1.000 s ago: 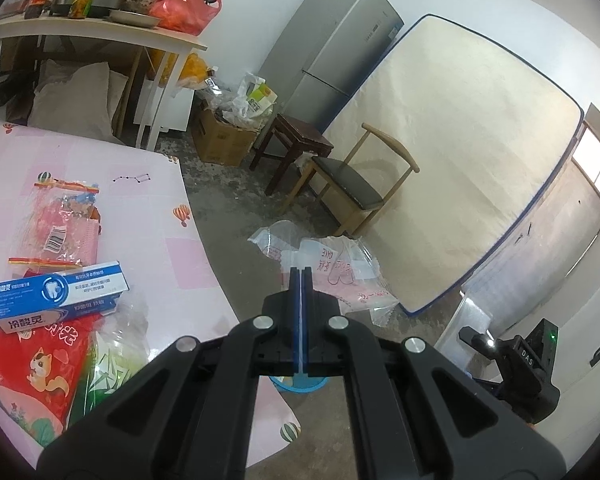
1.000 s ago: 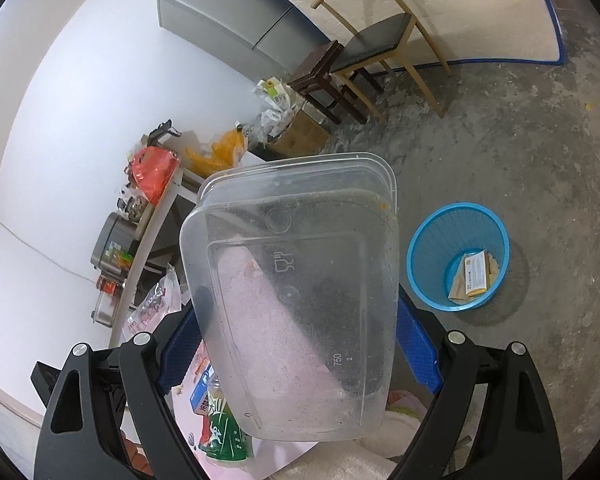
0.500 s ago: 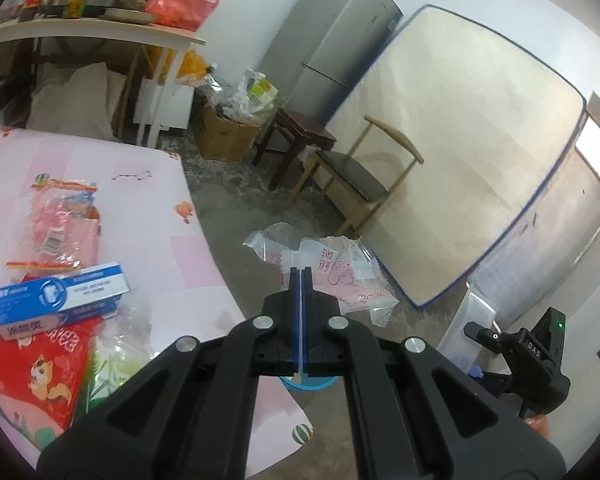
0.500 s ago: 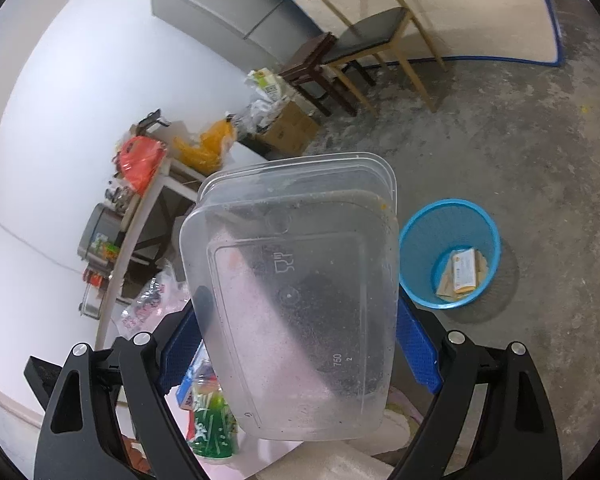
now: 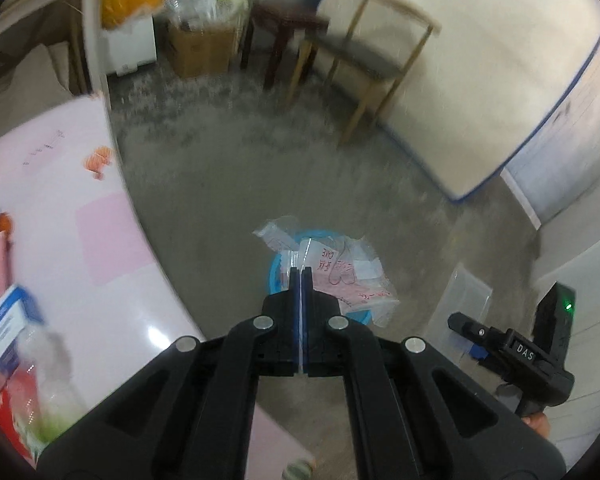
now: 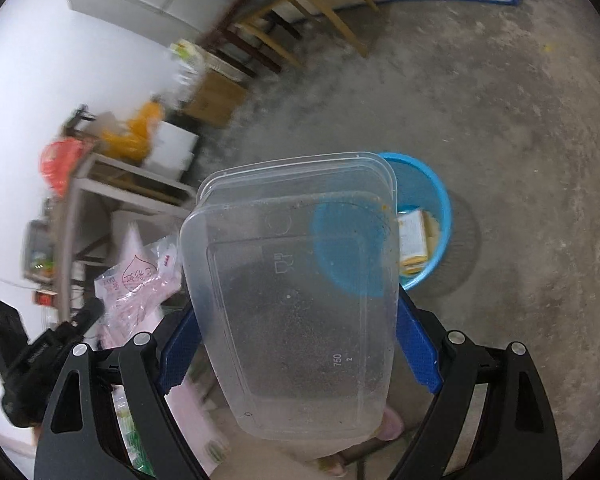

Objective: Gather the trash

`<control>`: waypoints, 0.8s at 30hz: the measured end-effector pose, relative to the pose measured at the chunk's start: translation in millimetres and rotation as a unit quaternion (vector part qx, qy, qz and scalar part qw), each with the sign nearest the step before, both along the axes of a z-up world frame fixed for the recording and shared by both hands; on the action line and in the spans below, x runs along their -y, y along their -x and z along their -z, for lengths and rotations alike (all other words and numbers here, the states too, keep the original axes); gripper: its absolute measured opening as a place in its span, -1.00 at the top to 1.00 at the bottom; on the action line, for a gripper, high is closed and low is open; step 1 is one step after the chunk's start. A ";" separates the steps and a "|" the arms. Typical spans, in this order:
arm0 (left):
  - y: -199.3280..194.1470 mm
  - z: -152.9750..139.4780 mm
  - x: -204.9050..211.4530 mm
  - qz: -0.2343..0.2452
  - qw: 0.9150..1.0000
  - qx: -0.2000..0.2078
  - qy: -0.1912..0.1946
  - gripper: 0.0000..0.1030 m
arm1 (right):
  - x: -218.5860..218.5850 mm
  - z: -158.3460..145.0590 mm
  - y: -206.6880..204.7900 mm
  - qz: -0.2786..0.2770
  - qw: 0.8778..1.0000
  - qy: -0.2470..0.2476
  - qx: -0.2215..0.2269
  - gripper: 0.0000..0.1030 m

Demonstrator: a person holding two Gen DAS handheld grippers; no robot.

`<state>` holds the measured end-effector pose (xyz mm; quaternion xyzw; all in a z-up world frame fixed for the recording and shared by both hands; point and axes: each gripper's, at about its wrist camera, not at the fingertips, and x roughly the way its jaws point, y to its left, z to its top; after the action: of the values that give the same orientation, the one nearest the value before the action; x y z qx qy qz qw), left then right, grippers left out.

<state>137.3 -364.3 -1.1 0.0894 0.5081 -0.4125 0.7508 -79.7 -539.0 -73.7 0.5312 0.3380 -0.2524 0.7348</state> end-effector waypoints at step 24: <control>-56.6 46.9 89.9 -0.001 0.997 0.007 -0.082 0.51 | 86.6 131.6 -80.1 -0.042 0.992 -0.026 -0.115 -0.65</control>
<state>193.9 -454.2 -48.0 0.1528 0.5353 -0.3677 0.7449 0.5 -625.7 -205.3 0.5029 0.4488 -0.2721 0.6868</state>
